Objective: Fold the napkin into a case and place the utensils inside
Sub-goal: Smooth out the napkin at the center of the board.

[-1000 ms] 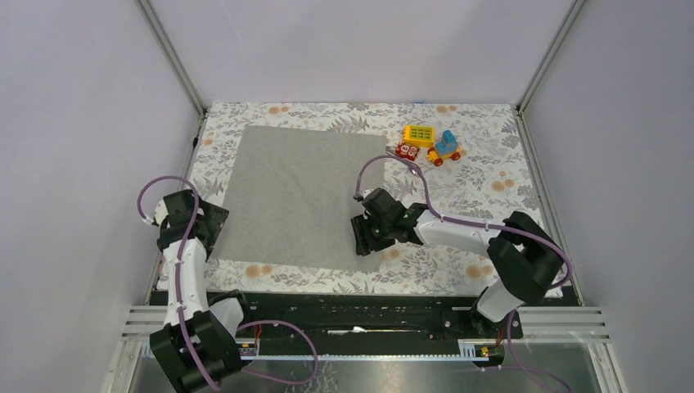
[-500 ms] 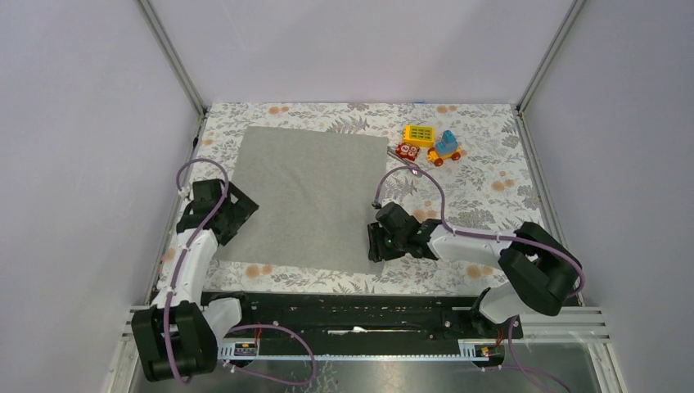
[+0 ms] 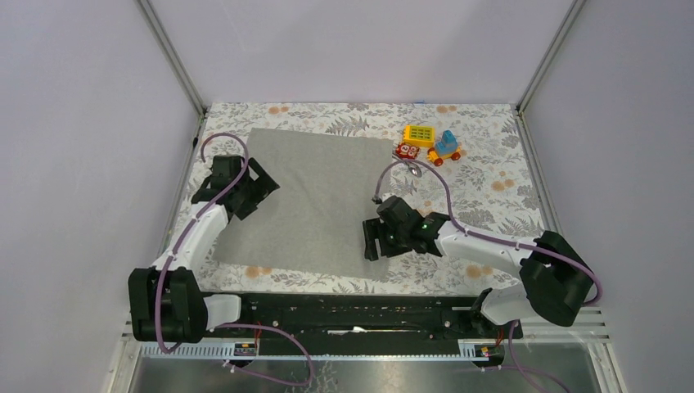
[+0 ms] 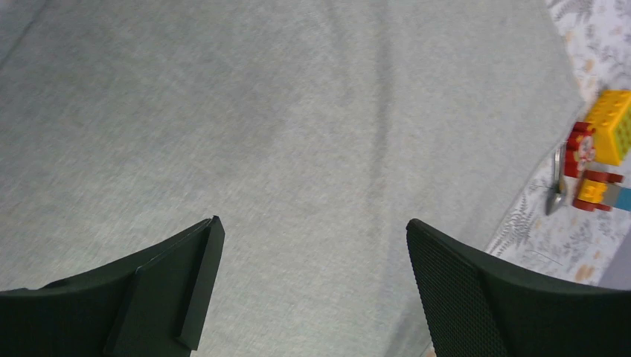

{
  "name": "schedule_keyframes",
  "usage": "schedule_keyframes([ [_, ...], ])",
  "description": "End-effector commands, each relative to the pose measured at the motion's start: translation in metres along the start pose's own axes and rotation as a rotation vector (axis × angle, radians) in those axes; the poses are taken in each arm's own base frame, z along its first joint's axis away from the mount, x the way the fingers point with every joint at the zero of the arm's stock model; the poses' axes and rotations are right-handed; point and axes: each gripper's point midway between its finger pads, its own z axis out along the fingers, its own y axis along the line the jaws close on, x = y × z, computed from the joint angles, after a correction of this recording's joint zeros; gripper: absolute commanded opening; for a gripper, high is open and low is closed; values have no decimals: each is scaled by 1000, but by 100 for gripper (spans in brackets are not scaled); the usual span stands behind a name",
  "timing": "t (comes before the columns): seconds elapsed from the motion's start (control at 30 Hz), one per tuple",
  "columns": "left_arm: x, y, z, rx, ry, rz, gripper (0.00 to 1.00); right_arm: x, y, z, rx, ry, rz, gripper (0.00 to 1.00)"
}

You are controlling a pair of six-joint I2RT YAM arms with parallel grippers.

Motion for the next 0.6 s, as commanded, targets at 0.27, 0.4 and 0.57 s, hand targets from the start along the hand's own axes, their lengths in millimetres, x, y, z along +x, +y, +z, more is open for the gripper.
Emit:
schedule_keyframes([
  [0.27,3,82,-43,-207,-58,-146,99,-13,18,-28,-12,7,-363,83],
  [0.4,5,101,-47,-231,-47,-268,99,-1,16,-27,26,59,-249,81],
  [0.57,5,124,-54,-330,-67,-420,99,21,-6,-31,249,96,150,73],
])
